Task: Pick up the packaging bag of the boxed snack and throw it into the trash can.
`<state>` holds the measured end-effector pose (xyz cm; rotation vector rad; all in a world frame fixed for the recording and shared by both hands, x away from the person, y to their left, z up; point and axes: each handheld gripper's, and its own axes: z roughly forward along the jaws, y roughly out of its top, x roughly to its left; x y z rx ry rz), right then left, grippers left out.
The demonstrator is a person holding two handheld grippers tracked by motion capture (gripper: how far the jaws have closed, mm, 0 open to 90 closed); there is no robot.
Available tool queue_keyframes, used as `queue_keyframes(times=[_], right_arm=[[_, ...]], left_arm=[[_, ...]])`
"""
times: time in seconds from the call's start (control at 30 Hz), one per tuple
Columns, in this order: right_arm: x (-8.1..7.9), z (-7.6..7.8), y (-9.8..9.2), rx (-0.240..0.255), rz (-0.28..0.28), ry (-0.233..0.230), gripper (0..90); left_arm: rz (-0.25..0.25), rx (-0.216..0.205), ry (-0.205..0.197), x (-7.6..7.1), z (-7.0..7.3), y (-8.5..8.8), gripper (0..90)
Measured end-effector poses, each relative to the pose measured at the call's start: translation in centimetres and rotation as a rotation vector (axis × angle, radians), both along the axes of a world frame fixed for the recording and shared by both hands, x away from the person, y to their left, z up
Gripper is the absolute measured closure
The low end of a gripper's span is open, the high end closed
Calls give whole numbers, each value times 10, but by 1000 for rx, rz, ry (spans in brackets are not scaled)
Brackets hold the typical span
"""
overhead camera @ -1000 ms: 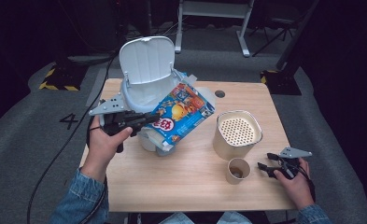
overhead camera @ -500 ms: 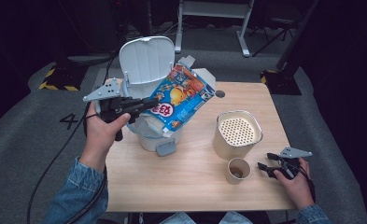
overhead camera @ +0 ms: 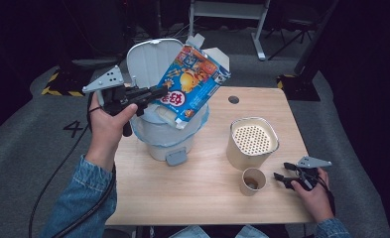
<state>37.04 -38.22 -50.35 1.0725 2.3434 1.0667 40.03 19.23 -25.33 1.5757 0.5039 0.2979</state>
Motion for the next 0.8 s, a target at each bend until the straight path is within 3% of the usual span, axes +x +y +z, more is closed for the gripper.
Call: queue_keyframes(times=[0.23, 0.53, 0.8], right_arm=[[0, 0, 0, 1, 0, 1, 331], [0, 0, 0, 1, 1, 0, 331], [0, 0, 0, 0, 1, 0, 330]], left_arm=[[26, -29, -14, 6, 8, 0, 890], [122, -57, -36, 19, 16, 3, 890], [189, -34, -39, 38, 12, 7, 890]])
